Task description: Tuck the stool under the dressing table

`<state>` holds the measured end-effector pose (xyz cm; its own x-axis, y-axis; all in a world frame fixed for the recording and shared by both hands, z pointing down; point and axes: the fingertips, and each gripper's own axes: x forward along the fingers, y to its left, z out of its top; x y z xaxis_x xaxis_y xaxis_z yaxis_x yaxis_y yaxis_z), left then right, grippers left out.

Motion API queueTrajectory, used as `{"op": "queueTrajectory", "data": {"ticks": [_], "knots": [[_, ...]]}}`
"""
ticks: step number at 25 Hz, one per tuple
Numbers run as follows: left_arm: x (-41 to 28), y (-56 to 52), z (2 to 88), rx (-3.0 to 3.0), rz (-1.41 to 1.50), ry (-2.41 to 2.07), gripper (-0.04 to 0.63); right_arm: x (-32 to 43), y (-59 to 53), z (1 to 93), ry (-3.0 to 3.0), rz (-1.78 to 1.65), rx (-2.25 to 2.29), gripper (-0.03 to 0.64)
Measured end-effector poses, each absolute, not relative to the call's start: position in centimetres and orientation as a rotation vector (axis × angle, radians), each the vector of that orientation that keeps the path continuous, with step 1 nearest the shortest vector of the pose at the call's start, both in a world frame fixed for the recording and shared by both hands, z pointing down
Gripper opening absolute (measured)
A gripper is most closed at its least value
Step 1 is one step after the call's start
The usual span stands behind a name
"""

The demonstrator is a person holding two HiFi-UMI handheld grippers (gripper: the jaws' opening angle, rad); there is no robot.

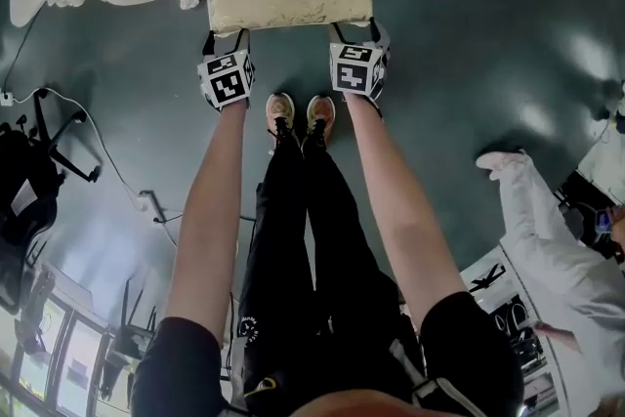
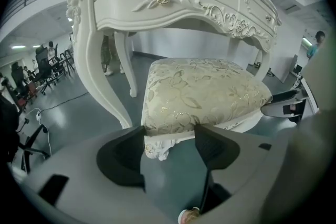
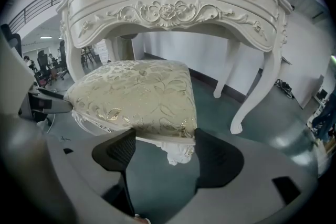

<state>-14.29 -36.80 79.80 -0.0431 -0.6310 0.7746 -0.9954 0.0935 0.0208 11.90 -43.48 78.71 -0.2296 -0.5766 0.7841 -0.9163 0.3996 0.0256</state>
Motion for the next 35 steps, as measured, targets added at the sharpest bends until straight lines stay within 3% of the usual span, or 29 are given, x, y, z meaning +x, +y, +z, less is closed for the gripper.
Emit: {"op": "queueTrajectory", "data": {"ticks": [22, 29, 35], "knots": [[-16.2, -49.2, 79.2, 1.64, 0.626, -1.898, 0.295, 10.1, -56.4, 78.8, -1.995, 0.535, 1.404, 0.37], [-16.1, -52.0, 79.1, 1.656, 0.588, -1.951, 0.297, 9.5, -59.3, 79.0, -2.018, 0.505, 1.443, 0.299], [-16.2, -52.3, 79.1, 1.662, 0.559, -2.024, 0.296, 9.4, -59.6, 78.9, -2.058, 0.466, 1.444, 0.301]]}}
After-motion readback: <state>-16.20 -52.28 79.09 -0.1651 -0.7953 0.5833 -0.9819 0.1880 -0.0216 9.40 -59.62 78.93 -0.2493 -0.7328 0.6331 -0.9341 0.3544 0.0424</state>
